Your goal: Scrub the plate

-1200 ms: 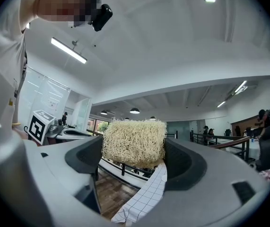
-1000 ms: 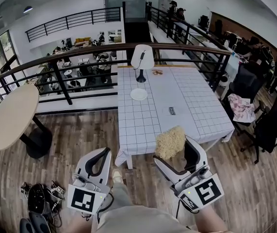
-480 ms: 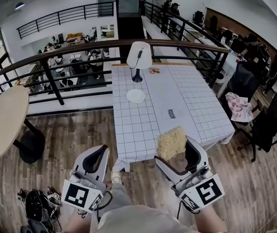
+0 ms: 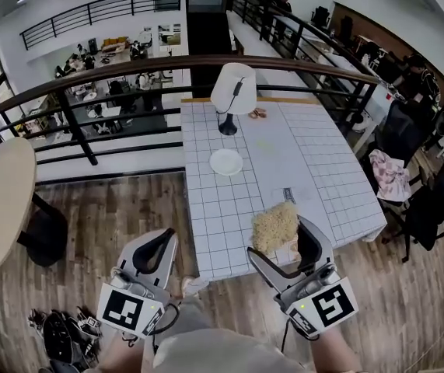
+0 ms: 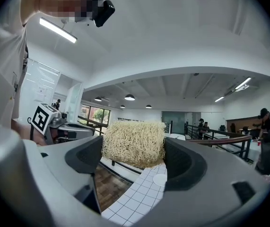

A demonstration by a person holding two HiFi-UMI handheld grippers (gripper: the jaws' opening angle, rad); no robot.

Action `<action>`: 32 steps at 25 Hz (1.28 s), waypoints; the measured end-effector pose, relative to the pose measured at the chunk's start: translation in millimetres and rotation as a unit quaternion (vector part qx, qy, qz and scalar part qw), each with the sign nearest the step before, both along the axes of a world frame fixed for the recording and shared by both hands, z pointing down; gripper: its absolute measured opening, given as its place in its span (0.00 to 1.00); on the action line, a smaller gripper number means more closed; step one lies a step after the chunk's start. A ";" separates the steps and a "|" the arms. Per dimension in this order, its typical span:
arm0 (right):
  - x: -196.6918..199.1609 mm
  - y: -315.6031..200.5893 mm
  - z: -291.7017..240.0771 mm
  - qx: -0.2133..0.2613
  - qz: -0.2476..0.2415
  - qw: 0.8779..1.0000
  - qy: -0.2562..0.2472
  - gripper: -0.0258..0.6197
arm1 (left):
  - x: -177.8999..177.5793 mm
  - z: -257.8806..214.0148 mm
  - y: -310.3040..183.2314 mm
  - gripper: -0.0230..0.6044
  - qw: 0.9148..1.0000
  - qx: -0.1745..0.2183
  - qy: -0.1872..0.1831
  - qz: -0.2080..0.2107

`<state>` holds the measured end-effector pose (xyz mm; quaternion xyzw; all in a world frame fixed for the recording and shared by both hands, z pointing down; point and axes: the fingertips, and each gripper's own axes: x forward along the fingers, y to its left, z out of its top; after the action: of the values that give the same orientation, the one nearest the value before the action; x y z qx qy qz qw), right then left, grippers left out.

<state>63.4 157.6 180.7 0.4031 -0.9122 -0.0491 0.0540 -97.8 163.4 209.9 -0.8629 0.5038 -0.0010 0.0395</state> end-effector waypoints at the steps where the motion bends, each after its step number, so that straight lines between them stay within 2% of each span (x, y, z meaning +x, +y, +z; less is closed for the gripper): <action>1: -6.3 -13.1 0.3 -0.002 0.003 1.000 0.001 0.65 | -6.8 1.1 -13.2 0.06 1.000 -0.004 -0.001 0.002; 7: -36.5 -70.8 -2.8 0.001 0.016 1.000 0.004 0.65 | -29.0 4.7 -75.4 0.06 0.999 -0.019 0.012 0.026; 10: -54.1 -100.2 -7.8 0.005 0.027 1.000 0.006 0.65 | -36.1 1.3 -103.8 0.06 0.999 -0.015 -0.009 0.040; 15: -72.1 -141.2 -2.8 0.002 0.046 0.999 0.013 0.65 | -45.3 1.8 -145.8 0.06 0.997 -0.029 -0.016 0.064; 23: -73.0 -183.4 16.4 -0.021 0.058 0.998 0.022 0.65 | -46.2 13.9 -188.8 0.06 0.995 -0.050 0.001 0.082; 32: -54.7 -222.4 39.6 -0.039 0.046 0.998 0.020 0.65 | -33.6 30.9 -220.0 0.06 0.995 -0.077 -0.009 0.063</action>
<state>8.7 -64.8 220.3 0.4415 -0.8925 -0.0187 0.0903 -131.4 -56.6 240.9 -0.8933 0.4465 -0.0451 -0.0230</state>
